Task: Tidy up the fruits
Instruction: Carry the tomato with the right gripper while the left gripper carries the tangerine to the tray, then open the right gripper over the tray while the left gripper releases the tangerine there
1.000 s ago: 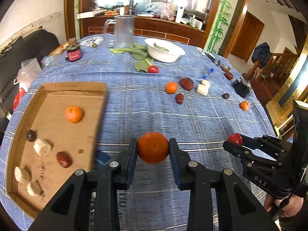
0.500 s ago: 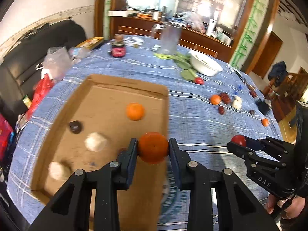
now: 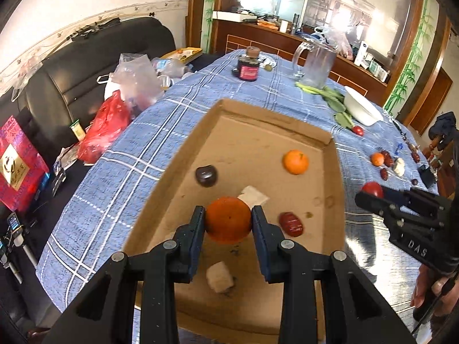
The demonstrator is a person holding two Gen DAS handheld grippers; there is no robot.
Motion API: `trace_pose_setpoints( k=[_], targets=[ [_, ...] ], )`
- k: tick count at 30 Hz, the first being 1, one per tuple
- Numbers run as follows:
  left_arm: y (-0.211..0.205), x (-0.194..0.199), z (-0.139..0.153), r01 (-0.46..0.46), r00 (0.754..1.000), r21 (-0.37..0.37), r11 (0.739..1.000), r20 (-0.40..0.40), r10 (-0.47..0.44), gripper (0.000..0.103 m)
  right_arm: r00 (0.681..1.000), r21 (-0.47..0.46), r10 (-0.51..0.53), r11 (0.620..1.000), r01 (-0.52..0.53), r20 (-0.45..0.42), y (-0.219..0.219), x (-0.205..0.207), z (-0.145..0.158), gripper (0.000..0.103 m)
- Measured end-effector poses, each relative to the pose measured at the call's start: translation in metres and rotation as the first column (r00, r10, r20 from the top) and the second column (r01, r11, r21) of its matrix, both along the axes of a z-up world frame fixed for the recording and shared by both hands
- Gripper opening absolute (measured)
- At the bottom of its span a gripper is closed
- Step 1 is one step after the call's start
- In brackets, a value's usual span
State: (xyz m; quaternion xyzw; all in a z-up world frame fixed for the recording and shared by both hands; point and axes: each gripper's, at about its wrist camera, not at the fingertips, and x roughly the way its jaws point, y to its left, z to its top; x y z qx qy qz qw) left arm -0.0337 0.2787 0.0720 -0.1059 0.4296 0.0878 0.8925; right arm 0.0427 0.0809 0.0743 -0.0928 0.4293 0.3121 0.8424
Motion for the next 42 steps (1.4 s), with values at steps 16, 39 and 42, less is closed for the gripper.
trace_pose_setpoints(
  k=[16, 39, 42],
  targets=[
    [0.016, 0.022, -0.029, -0.006, 0.998, -0.009, 1.0, -0.068, 0.006, 0.032, 0.997, -0.039, 0.05, 0.998, -0.052, -0.06, 0.051, 0.024, -0.032, 0.033],
    [0.015, 0.032, -0.045, -0.004, 0.994, 0.005, 1.0, -0.107, 0.005, 0.035, 0.997, -0.087, 0.067, 0.994, -0.07, -0.035, 0.067, 0.031, -0.045, 0.034],
    [0.014, 0.029, -0.042, -0.006, 0.995, 0.006, 1.0, -0.097, 0.006, 0.04, 0.998, -0.078, 0.05, 0.996, -0.052, -0.034, 0.061, 0.029, -0.042, 0.036]
  ],
)
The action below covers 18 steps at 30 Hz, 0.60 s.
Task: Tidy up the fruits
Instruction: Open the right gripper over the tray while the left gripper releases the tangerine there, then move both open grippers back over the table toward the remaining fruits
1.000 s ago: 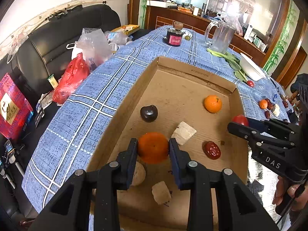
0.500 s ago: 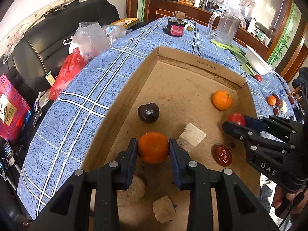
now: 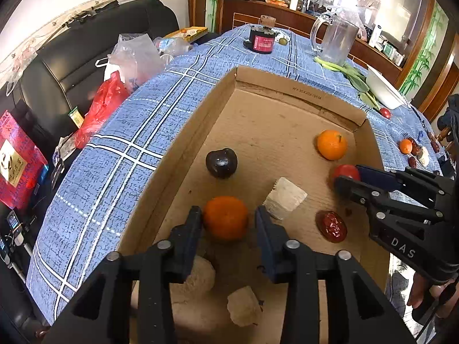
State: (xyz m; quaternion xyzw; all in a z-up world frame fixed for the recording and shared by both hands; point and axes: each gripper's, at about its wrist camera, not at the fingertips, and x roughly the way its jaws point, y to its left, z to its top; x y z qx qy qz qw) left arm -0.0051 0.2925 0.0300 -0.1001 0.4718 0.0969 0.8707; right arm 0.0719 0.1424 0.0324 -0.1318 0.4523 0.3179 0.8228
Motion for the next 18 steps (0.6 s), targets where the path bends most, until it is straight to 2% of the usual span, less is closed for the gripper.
trace_pose_setpoints(
  k=[5, 9, 11, 12, 13, 15, 18],
  targets=[
    [-0.004, -0.008, 0.009, -0.013, 1.0, 0.009, 1.0, 0.026, 0.013, 0.048, 1.0, 0.033, -0.025, 0.999, 0.025, -0.013, -0.013, -0.008, 0.009, 0.039],
    [-0.009, -0.013, 0.017, -0.021, 0.999, 0.009, 1.0, 0.048, 0.02, 0.049, 0.999, 0.074, -0.033, 0.997, 0.035, -0.021, -0.026, -0.021, 0.02, 0.047],
    [-0.015, -0.016, 0.022, -0.014, 0.998, 0.019, 1.0, 0.062, 0.013, 0.049, 0.999, 0.089, -0.042, 0.995, 0.044, -0.024, -0.033, -0.029, 0.025, 0.057],
    [-0.018, -0.017, 0.024, -0.009, 0.998, 0.025, 1.0, 0.069, 0.007, 0.049, 0.998, 0.076, -0.057, 0.995, 0.058, -0.015, -0.037, -0.032, 0.027, 0.073],
    [-0.021, -0.017, 0.026, -0.003, 0.997, 0.029, 1.0, 0.075, 0.001, 0.049, 0.998, 0.065, -0.069, 0.996, 0.069, -0.006, -0.04, -0.035, 0.029, 0.081],
    [-0.031, -0.018, 0.031, 0.016, 0.996, 0.036, 0.999, 0.088, -0.019, 0.05, 0.995, 0.065, -0.096, 0.994, 0.093, 0.03, -0.051, -0.044, 0.038, 0.081],
    [-0.046, -0.017, 0.039, 0.047, 0.993, 0.044, 0.998, 0.104, -0.051, 0.05, 0.989, 0.039, -0.137, 0.99, 0.135, 0.049, -0.067, -0.051, 0.047, 0.093]
  ],
)
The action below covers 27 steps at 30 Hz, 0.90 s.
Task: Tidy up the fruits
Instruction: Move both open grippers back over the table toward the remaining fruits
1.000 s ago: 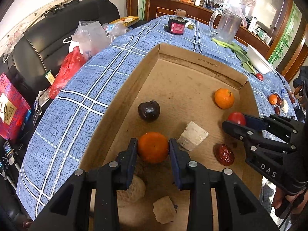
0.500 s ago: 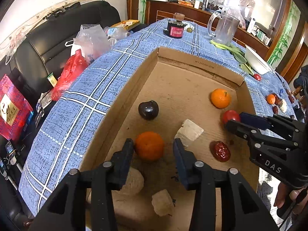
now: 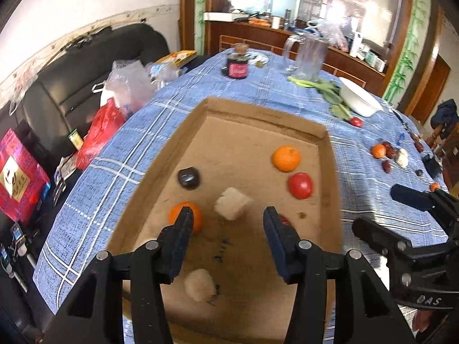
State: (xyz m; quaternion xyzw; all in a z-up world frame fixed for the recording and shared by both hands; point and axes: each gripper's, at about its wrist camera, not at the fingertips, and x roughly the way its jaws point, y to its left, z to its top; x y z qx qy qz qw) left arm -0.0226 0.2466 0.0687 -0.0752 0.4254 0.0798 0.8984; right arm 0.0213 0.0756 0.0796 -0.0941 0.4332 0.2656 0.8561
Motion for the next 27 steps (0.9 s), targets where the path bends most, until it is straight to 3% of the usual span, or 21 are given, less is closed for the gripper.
trace_pose_setpoints(
  k=[7, 12, 17, 23, 27],
  targets=[
    [-0.042, 0.005, 0.015, 0.087, 0.996, 0.009, 0.996, 0.033, -0.087, 0.052, 0.988, -0.085, -0.088, 0.993, 0.077, -0.127, -0.044, 0.0, 0.008, 0.095],
    [-0.077, 0.009, 0.021, 0.148, 0.988, 0.012, 0.989, 0.044, -0.148, 0.055, 0.982, -0.013, -0.173, 0.985, 0.173, -0.08, -0.093, -0.012, 0.015, 0.095],
    [-0.111, 0.014, 0.022, 0.21, 0.977, 0.01, 0.978, 0.035, -0.21, 0.056, 0.952, -0.086, -0.299, 0.949, 0.303, 0.06, -0.138, -0.02, 0.019, 0.095],
    [-0.149, 0.019, 0.016, 0.267, 0.964, 0.009, 0.964, 0.006, -0.267, 0.056, 0.916, -0.108, -0.401, 0.91, 0.401, 0.017, -0.201, -0.012, 0.009, 0.095],
    [-0.17, 0.022, 0.011, 0.292, 0.956, 0.011, 0.956, -0.014, -0.292, 0.056, 0.875, -0.051, -0.477, 0.879, 0.475, -0.086, -0.261, -0.001, -0.005, 0.095]
  ],
)
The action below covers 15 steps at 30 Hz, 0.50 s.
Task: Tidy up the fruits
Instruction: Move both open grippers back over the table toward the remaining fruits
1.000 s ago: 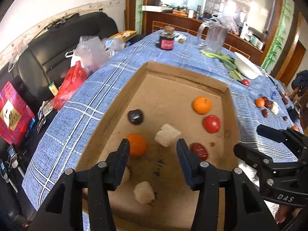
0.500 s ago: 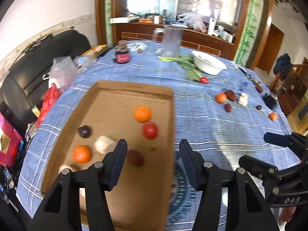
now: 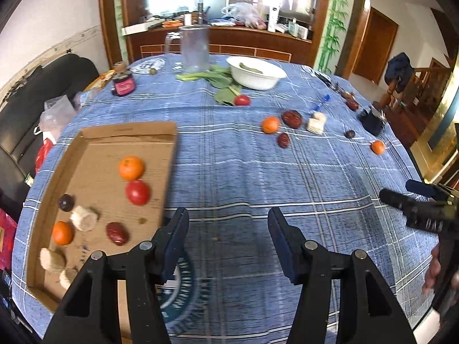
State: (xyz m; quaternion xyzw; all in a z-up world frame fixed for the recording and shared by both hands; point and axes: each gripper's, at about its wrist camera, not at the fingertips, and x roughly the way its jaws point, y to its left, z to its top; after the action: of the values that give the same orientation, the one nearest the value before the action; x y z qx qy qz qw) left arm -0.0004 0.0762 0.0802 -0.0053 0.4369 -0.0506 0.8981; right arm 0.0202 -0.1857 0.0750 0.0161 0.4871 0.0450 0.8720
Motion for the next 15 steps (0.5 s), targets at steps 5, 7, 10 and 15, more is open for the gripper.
trace_pose_setpoints(
  k=[5, 7, 10, 15],
  targets=[
    [-0.02, 0.005, -0.008, 0.021, 0.999, 0.011, 1.0, -0.03, -0.021, 0.056, 0.991, 0.018, -0.13, 0.991, 0.129, 0.04, -0.075, 0.011, -0.005, 0.095],
    [-0.025, 0.008, -0.012, 0.022, 0.999, 0.008, 1.0, -0.047, -0.021, 0.056, 0.985, 0.063, -0.165, 0.985, 0.161, 0.054, -0.102, 0.02, -0.005, 0.095],
    [-0.033, 0.015, -0.02, 0.022, 0.997, 0.015, 1.0, -0.077, -0.02, 0.057, 0.982, 0.099, -0.174, 0.981, 0.167, 0.069, -0.122, 0.043, -0.01, 0.095],
    [-0.044, 0.032, -0.028, 0.025, 0.994, 0.031, 0.999, -0.11, -0.022, 0.057, 0.984, 0.046, -0.157, 0.987, 0.154, 0.083, -0.121, 0.082, -0.024, 0.094]
  ],
)
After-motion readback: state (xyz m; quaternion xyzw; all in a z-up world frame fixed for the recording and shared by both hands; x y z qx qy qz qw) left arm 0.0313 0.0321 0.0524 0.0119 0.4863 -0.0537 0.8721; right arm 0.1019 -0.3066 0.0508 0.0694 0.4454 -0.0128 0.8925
